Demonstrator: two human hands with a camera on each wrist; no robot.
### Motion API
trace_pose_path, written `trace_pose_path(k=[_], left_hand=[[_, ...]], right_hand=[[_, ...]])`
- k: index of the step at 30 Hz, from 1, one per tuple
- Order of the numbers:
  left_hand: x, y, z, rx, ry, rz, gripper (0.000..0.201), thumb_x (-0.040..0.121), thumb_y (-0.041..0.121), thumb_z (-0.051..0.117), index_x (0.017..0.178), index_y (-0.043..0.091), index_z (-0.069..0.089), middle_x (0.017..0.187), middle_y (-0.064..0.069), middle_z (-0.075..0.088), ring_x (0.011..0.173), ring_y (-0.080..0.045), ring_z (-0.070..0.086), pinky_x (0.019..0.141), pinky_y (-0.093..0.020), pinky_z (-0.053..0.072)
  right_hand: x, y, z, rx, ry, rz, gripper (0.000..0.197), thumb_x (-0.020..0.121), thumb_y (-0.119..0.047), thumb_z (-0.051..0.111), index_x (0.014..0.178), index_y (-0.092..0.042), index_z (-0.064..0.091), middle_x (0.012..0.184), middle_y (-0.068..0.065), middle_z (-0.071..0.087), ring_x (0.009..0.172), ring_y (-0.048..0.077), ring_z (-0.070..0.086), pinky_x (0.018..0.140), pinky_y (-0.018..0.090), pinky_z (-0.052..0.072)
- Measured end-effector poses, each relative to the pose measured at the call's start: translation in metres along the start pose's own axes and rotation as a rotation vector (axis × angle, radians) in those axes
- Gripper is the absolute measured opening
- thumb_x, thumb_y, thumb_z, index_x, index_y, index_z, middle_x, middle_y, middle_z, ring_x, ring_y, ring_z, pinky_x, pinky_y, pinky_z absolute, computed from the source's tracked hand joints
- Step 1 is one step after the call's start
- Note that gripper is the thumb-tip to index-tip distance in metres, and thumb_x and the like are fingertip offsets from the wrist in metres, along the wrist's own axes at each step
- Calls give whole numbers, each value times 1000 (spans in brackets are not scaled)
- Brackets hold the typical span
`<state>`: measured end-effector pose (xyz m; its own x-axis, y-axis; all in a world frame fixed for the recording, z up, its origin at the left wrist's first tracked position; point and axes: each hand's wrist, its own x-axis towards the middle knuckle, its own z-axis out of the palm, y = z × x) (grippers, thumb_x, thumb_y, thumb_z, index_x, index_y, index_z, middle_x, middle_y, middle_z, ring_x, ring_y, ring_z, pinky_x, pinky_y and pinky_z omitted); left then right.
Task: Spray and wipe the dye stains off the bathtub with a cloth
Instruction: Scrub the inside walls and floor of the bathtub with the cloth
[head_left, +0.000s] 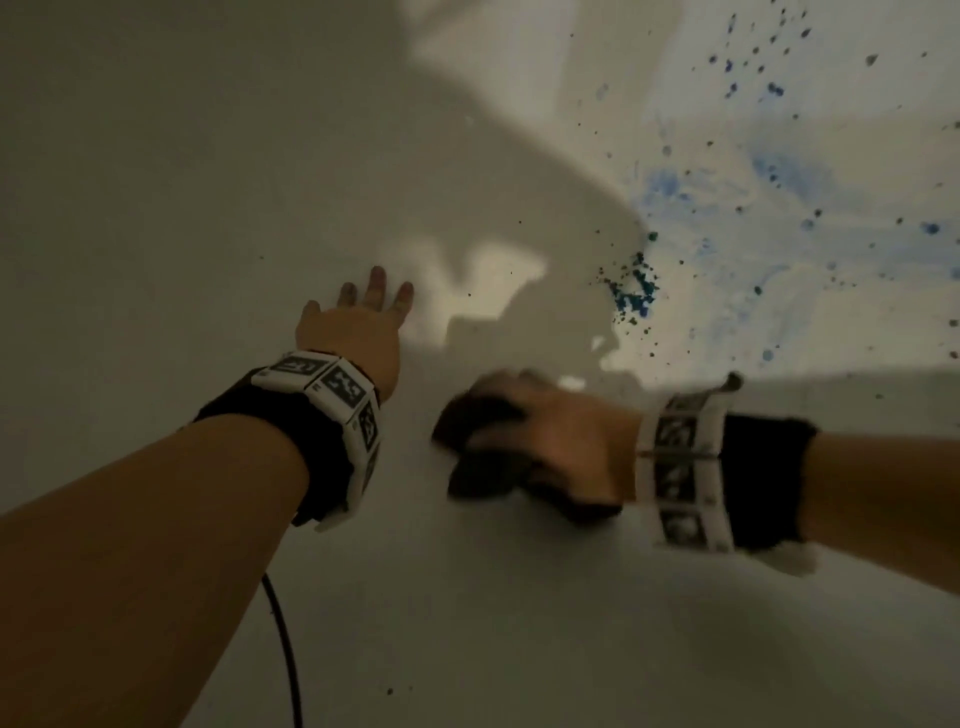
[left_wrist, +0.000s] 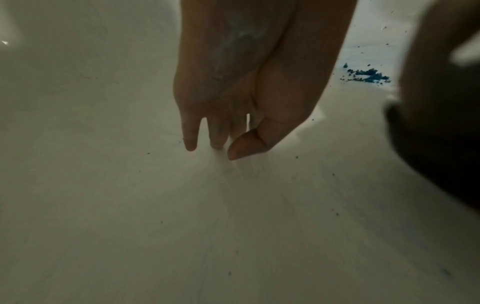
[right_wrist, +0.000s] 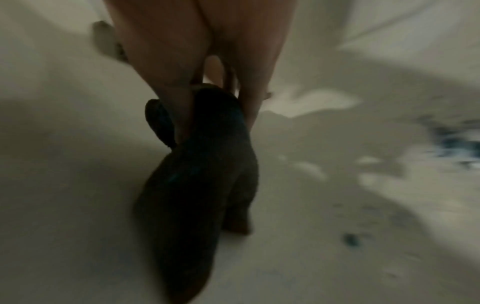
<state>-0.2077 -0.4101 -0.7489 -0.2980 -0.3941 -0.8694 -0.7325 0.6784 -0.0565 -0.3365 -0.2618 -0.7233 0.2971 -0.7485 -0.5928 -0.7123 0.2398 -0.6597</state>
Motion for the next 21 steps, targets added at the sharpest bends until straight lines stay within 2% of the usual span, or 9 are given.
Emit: trace_pose_path(k=[2, 3, 6, 10, 13, 16, 19, 20, 21], left_hand=[[-1, 0, 2, 16, 10, 11, 78, 93, 7, 37, 147, 26, -16, 155, -2, -21, 145, -24, -2, 116, -45, 10], [0, 0, 1, 16, 11, 11, 78, 93, 7, 37, 147, 26, -16, 155, -2, -21, 145, -24, -2, 116, -44, 11], [0, -1, 3, 11, 58, 15, 78, 93, 6, 37, 148, 27, -15, 156, -2, -19, 145, -24, 0, 115, -44, 12], [2, -2, 4, 5, 59, 16, 78, 94, 8, 37, 147, 31, -16, 155, 1, -20, 145, -22, 0, 116, -44, 11], [1, -3, 1, 7, 22, 10, 75, 95, 9, 34, 146, 31, -16, 155, 2, -21, 145, -21, -2, 116, -43, 7], [2, -3, -1, -6, 8, 14, 70, 96, 11, 29, 147, 31, -16, 155, 2, -21, 145, -21, -3, 116, -44, 5], [1, -2, -3, -9, -5, 8, 71, 96, 11, 30, 147, 31, -15, 155, 2, -21, 145, -21, -4, 116, -44, 6], [2, -2, -1, -15, 7, 11, 73, 95, 10, 32, 147, 31, -15, 155, 2, -21, 145, -21, -3, 116, -44, 6], [0, -2, -2, -8, 13, 4, 74, 95, 10, 33, 147, 31, -15, 155, 2, -20, 145, -21, -2, 116, -44, 7]], right_hand=[[11, -12, 28, -279, -171, -203, 48, 94, -41, 46, 139, -35, 31, 141, 0, 33, 123, 26, 42, 107, 33, 31], [23, -13, 34, -291, -207, -183, 52, 96, -41, 41, 144, -34, 22, 149, 1, 24, 128, 28, 37, 107, 31, 26], [62, -2, 18, -325, 40, -113, 52, 98, -39, 38, 146, -31, 19, 153, 0, 16, 135, 26, 29, 105, 26, 24], [77, 32, -41, -504, 385, 29, 38, 94, -47, 39, 130, -37, 47, 137, -3, 40, 121, 29, 43, 83, 29, 40], [73, 72, -89, -536, 505, 254, 44, 87, -59, 44, 126, -41, 47, 131, -2, 44, 120, 28, 46, 98, 38, 43], [69, 102, -119, -493, 492, 483, 47, 91, -44, 48, 133, -23, 47, 138, 9, 41, 128, 32, 40, 103, 40, 38], [48, 77, -114, -426, 494, 544, 27, 91, -24, 54, 116, -15, 54, 116, 12, 57, 98, 16, 62, 70, 22, 47], [44, 61, -103, -341, 523, 491, 21, 89, -23, 58, 110, -20, 56, 104, 11, 62, 79, 11, 65, 57, 15, 47], [40, 42, -92, -296, 521, 334, 25, 88, -18, 60, 112, -26, 58, 101, 13, 62, 73, 14, 63, 54, 13, 46]])
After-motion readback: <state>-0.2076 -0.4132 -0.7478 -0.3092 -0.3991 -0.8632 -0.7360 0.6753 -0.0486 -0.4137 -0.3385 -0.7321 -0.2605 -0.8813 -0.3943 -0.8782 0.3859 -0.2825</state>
